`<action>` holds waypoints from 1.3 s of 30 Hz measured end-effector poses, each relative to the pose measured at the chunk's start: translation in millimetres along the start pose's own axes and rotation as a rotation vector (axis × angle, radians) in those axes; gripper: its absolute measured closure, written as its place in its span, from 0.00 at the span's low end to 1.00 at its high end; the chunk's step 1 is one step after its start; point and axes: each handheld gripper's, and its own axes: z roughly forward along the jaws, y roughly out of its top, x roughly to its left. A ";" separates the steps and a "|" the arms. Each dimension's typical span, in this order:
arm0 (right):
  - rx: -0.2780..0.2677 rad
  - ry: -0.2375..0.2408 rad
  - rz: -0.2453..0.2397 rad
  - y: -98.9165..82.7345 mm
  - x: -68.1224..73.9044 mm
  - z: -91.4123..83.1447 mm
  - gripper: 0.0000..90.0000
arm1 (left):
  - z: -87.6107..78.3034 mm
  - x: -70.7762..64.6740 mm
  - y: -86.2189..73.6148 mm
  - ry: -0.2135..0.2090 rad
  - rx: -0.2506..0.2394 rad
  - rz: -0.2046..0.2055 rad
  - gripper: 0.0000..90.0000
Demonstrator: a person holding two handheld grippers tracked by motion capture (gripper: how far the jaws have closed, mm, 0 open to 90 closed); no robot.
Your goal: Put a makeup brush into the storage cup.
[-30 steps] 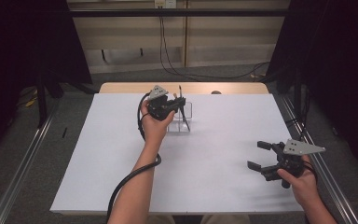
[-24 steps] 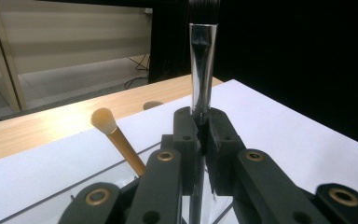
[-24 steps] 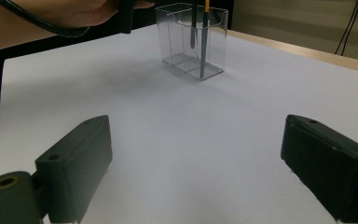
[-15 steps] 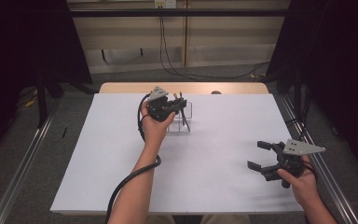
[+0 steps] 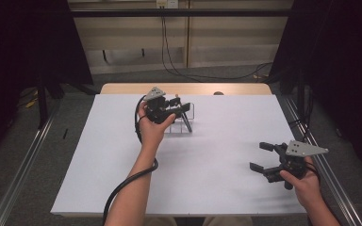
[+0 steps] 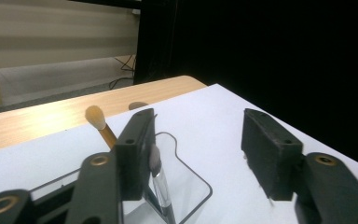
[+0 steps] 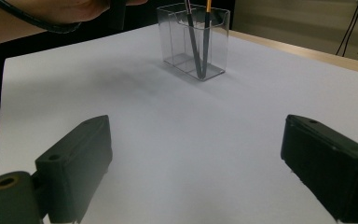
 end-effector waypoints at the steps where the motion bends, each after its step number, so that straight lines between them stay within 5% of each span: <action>1: 0.001 0.000 -0.001 0.1 0.1 0.1 0.10 | -1.3 0.2 0.1 -0.002 -0.004 0.005 0.44; 20: 0.000 -0.003 -0.004 0.3 0.5 -0.4 0.10 | -16.2 -0.1 -6.4 -0.012 -0.008 0.010 0.10; 39: -0.004 -0.007 -0.006 -0.1 2.4 -3.7 0.10 | -29.7 -5.0 -8.6 -0.060 -0.005 0.028 0.01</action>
